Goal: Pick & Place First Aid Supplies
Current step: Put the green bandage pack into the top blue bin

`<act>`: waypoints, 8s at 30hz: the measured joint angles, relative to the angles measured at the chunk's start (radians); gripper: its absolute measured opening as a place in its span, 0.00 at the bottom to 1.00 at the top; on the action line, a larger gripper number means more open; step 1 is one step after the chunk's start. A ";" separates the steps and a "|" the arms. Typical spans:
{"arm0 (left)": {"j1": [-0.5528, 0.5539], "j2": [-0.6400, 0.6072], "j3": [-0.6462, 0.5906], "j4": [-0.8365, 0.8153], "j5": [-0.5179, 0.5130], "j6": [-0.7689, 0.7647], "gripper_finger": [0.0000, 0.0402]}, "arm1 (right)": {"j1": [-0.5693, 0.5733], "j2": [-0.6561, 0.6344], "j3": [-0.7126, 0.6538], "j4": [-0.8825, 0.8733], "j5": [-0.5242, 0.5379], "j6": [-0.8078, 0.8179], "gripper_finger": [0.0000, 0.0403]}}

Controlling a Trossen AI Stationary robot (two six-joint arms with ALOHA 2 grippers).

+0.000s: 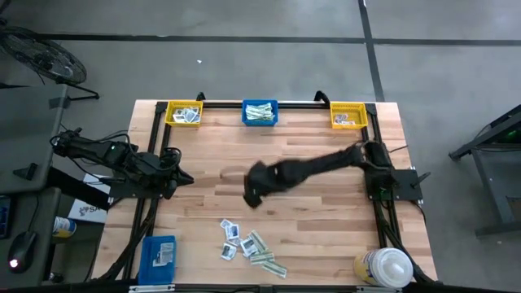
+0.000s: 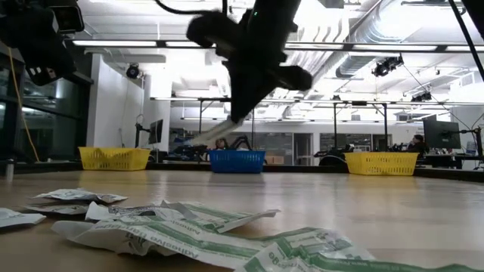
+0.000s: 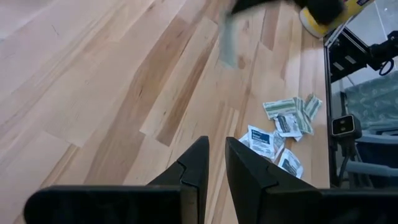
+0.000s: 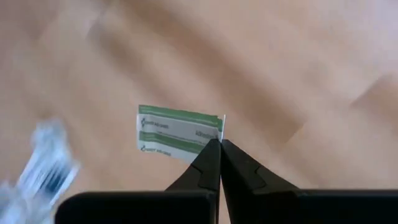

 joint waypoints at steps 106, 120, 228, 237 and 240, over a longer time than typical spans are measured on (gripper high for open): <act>0.000 0.000 0.000 -0.001 -0.037 0.026 0.13 | 0.217 -0.122 0.001 -0.043 -0.114 -0.381 0.31; 0.000 0.000 0.000 -0.008 -0.029 0.026 0.13 | 0.314 0.093 0.000 0.151 -0.199 -1.050 0.31; 0.000 0.000 0.001 0.015 -0.475 -0.183 0.13 | -0.560 -0.021 0.003 0.404 -0.101 -0.359 0.00; 0.000 0.000 0.001 0.015 -0.538 -0.189 0.13 | -0.623 0.024 0.002 0.373 -0.094 -0.418 0.00; 0.000 0.000 0.001 0.015 -0.554 -0.192 0.13 | -0.637 0.044 0.002 0.380 -0.092 -0.419 0.00</act>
